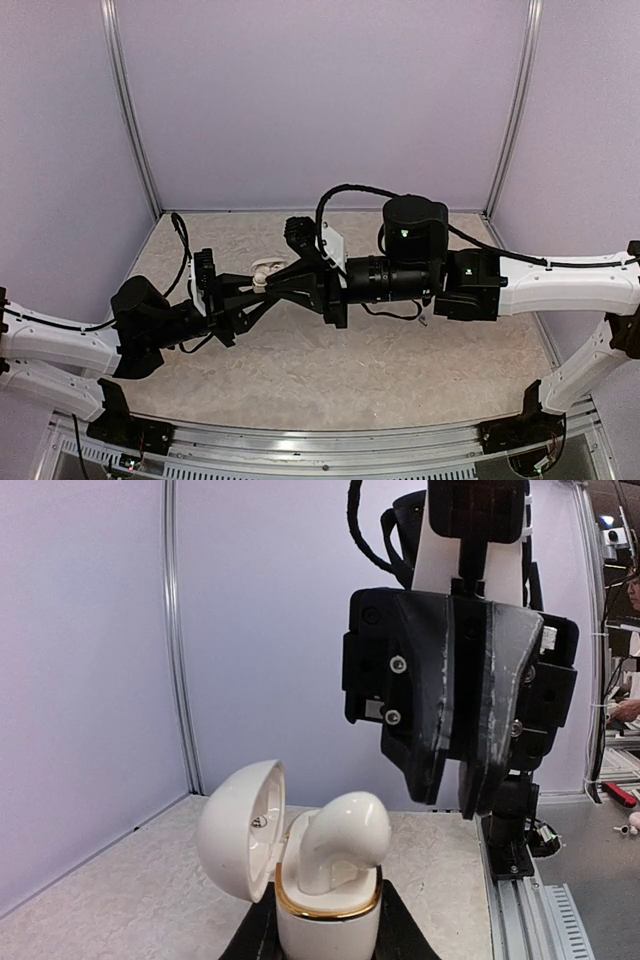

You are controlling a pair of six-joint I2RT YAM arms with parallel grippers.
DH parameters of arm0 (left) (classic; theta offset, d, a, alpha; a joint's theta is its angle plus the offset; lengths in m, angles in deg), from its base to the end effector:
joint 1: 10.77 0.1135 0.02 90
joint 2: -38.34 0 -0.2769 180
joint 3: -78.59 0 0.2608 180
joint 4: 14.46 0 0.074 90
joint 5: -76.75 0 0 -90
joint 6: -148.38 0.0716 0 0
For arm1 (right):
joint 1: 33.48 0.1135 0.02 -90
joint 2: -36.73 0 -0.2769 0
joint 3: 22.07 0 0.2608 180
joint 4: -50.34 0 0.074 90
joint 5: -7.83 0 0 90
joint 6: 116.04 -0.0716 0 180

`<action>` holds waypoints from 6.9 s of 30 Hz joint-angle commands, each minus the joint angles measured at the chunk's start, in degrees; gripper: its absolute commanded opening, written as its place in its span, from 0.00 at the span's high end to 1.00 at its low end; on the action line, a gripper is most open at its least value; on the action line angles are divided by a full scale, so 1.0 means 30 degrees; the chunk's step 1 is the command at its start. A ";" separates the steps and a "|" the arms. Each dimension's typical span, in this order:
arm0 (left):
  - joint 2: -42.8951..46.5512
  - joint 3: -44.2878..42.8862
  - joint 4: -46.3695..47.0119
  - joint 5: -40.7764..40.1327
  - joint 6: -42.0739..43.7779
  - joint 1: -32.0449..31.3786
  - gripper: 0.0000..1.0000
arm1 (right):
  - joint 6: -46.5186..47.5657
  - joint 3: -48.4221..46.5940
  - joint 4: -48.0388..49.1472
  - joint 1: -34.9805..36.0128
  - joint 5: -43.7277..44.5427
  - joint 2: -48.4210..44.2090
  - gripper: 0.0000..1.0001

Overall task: Insert the wireless bluetooth earbuds into the charging case
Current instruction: Adjust the left earbud in the left side groove of the charging case, then pick up the right earbud from the corner of the board, then move the right earbud to the center of the board.

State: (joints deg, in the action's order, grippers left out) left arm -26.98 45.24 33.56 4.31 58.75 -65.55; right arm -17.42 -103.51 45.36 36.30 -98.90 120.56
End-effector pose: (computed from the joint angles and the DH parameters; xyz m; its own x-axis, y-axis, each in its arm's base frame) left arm 0.1336 -0.2268 0.2664 0.1656 -0.2238 -0.9605 0.9450 0.3144 0.0896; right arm 0.1162 0.3752 0.3596 0.1056 -0.1285 -0.9861 -0.9927 0.0444 -0.1121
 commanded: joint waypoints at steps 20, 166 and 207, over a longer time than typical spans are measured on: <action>-0.0207 -0.0552 0.0390 0.0151 0.0227 -0.0102 0.96 | -0.0098 -0.1052 -0.0026 0.0194 0.1942 0.0770 0.92; -0.1110 0.1267 0.3728 0.0746 -0.2186 0.1679 0.96 | -0.3553 -0.5069 -1.4666 -1.1664 0.3041 0.6271 0.86; 0.1361 0.2253 0.2086 -0.0053 -0.1868 0.1711 0.96 | -0.4449 -0.4394 -2.2990 -0.0979 0.3741 1.1450 0.74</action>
State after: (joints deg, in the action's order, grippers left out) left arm -23.07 51.49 39.53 4.40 52.60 -60.92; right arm -28.91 -115.18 -18.33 30.77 -90.44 151.62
